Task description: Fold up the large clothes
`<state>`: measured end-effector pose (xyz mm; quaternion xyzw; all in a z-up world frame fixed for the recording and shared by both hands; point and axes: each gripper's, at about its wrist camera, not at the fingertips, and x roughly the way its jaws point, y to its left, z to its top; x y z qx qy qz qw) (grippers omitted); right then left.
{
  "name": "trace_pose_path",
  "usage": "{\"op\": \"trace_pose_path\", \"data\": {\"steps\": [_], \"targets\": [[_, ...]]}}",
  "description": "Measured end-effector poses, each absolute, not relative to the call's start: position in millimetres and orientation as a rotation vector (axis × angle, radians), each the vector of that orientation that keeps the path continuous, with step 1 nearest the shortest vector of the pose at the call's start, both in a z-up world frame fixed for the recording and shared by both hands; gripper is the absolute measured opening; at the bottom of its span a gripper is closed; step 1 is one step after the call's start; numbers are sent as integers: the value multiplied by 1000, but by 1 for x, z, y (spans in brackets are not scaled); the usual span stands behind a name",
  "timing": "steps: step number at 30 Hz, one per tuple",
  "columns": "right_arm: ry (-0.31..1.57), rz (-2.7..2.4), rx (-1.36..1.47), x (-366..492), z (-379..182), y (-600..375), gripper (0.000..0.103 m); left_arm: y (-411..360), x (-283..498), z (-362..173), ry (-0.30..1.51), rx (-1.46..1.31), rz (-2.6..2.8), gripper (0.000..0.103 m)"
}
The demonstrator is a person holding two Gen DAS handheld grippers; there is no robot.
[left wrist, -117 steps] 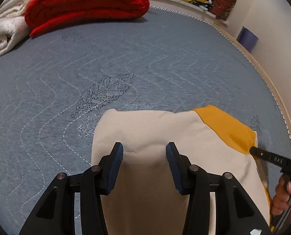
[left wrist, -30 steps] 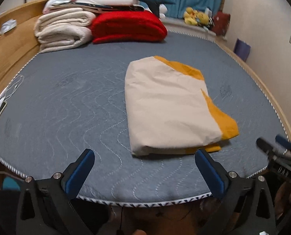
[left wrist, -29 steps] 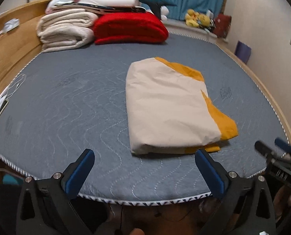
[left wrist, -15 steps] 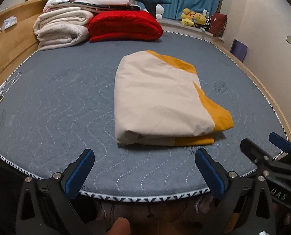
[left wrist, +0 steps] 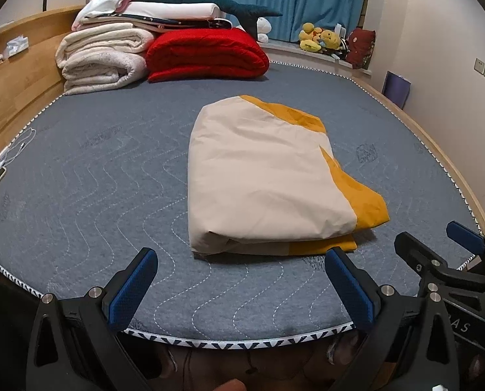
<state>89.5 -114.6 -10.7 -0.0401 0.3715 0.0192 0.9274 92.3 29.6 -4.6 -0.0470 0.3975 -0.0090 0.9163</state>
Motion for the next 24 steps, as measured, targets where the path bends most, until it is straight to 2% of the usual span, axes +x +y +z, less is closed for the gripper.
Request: {"op": "trace_pose_path", "data": {"steps": [24], "targets": [[746,40,-89,91,-9,-119,94,29,94,-6,822,-116,-27,102]]}}
